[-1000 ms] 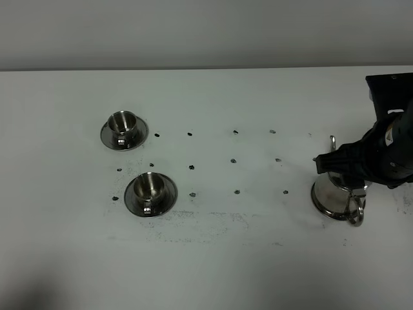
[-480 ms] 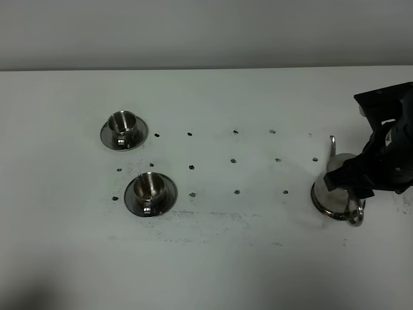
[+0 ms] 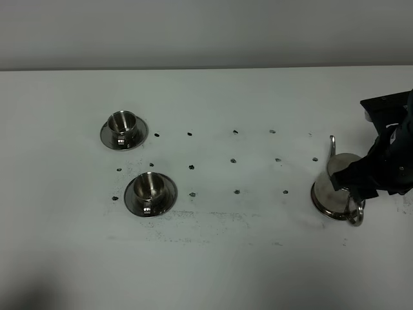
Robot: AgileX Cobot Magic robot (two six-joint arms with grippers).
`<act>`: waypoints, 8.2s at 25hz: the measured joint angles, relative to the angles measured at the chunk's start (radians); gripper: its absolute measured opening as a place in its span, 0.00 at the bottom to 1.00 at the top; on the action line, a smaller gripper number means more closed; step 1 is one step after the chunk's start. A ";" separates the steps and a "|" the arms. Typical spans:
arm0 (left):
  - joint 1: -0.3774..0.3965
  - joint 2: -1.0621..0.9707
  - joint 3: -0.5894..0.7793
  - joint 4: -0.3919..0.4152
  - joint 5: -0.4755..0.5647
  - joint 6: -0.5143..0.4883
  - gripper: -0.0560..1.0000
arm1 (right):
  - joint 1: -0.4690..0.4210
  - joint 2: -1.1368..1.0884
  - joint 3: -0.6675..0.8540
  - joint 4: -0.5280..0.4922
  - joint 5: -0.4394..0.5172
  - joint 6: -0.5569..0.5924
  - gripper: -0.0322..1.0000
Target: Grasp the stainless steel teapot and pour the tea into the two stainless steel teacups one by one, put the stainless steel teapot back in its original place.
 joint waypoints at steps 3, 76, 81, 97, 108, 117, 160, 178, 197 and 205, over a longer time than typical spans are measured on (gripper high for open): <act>0.000 0.000 0.000 0.000 0.000 0.000 0.40 | -0.012 0.027 0.000 0.021 -0.009 -0.033 0.55; 0.000 0.000 0.000 0.000 0.000 0.000 0.40 | 0.132 0.383 -0.774 0.107 0.216 -0.688 0.24; 0.000 0.000 0.000 0.000 0.000 0.000 0.40 | 0.208 0.500 -0.990 0.080 0.268 -0.786 0.24; 0.000 0.000 0.000 0.000 0.000 0.000 0.40 | 0.299 0.717 -1.265 0.014 0.259 -0.968 0.24; 0.000 0.000 0.000 0.000 0.000 0.000 0.40 | 0.331 0.778 -1.275 -0.049 0.153 -1.012 0.24; 0.000 0.000 0.000 0.000 0.000 0.000 0.40 | 0.372 0.811 -1.275 -0.121 0.078 -1.019 0.24; 0.000 0.000 0.000 0.000 0.000 0.000 0.40 | 0.459 0.899 -1.287 -0.506 -0.185 -1.102 0.24; 0.000 0.000 0.000 0.000 0.000 0.000 0.40 | 0.463 0.928 -1.287 -0.582 -0.204 -1.159 0.24; 0.000 0.000 0.000 0.000 0.000 0.000 0.40 | 0.472 0.928 -1.287 -0.715 -0.231 -1.161 0.24; 0.000 0.000 0.000 0.000 0.000 0.000 0.40 | 0.474 0.928 -1.287 -0.748 -0.239 -1.162 0.24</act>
